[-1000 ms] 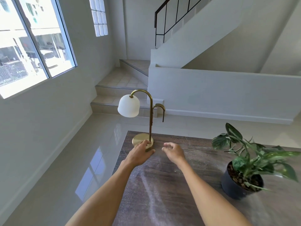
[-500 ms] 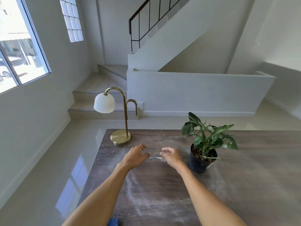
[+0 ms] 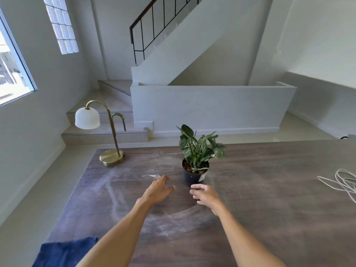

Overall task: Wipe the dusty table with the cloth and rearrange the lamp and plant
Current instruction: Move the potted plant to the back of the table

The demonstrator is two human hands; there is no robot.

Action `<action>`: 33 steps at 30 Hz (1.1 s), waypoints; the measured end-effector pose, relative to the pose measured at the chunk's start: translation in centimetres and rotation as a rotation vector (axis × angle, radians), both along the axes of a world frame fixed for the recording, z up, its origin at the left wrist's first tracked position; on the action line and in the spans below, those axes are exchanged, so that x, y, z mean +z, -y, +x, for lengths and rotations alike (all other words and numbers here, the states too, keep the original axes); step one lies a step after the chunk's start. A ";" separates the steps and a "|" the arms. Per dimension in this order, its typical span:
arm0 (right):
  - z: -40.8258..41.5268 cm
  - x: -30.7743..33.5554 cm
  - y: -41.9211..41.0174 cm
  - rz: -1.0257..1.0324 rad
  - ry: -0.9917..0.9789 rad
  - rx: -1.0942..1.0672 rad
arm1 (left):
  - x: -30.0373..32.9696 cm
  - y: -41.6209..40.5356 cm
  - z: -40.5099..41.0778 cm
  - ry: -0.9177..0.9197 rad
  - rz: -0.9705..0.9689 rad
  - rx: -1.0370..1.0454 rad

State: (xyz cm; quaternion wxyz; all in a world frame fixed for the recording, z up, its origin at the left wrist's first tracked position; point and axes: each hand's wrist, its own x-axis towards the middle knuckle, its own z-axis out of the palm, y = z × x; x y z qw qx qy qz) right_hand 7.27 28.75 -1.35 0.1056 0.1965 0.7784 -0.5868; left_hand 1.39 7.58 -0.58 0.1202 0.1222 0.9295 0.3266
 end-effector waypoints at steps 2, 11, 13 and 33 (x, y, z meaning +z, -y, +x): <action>0.7 -0.4 -2.1 -0.022 -0.013 -0.051 | -0.1 -1.6 0.6 0.002 0.031 -0.019; -1.1 -0.4 -6.7 -0.071 -0.069 -0.228 | -1.2 -6.4 0.5 -0.024 0.161 0.008; -1.9 0.0 -7.1 -0.081 -0.070 -0.184 | -1.3 -7.1 0.3 -0.052 0.199 0.023; -5.8 -1.7 -6.5 -0.222 -0.234 -0.029 | -3.4 -8.8 -2.5 -0.102 0.446 0.098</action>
